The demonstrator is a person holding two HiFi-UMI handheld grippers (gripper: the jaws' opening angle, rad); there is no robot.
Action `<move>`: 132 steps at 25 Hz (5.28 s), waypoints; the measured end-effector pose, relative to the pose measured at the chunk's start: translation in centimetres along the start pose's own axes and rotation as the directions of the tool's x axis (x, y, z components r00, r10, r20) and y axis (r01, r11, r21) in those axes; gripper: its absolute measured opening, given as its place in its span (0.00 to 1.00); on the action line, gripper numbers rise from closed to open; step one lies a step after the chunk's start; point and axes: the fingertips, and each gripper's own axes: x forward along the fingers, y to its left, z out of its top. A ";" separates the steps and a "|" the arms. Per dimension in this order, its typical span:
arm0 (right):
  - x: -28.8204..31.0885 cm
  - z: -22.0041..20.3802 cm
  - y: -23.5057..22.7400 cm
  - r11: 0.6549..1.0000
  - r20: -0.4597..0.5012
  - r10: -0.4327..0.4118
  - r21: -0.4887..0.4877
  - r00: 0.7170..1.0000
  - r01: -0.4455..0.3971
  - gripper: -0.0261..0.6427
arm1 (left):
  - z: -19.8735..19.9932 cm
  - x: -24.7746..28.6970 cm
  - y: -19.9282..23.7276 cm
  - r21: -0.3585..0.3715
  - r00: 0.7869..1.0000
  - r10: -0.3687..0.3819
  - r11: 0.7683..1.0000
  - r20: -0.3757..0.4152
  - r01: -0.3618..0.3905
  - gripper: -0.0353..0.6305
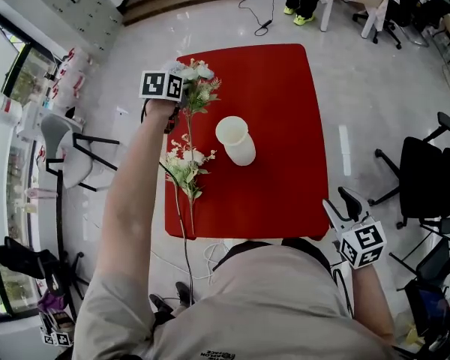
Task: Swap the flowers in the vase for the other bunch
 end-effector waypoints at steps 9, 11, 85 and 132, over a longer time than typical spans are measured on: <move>-0.6 0.5 0.4 0.999 0.038 0.051 -0.016 0.998 -0.050 0.36 | 7.6 -9.9 -3.0 0.069 0.950 0.062 0.994 0.306 -0.087 0.15; -0.6 0.5 0.2 0.998 0.044 0.062 -0.021 0.997 -0.061 0.36 | 9.2 -12.0 -4.2 0.082 0.928 0.064 0.992 0.368 -0.101 0.15; -3.3 -2.1 -7.1 0.990 0.034 0.137 -0.049 0.990 -0.135 0.36 | 1.6 -15.2 -21.1 0.047 0.554 0.213 0.908 0.804 -0.417 0.21; -1.0 -3.4 -6.2 0.974 0.009 0.227 -0.027 0.974 -0.227 0.36 | -5.7 -11.3 -20.7 0.013 0.711 0.198 0.960 0.675 -0.280 0.72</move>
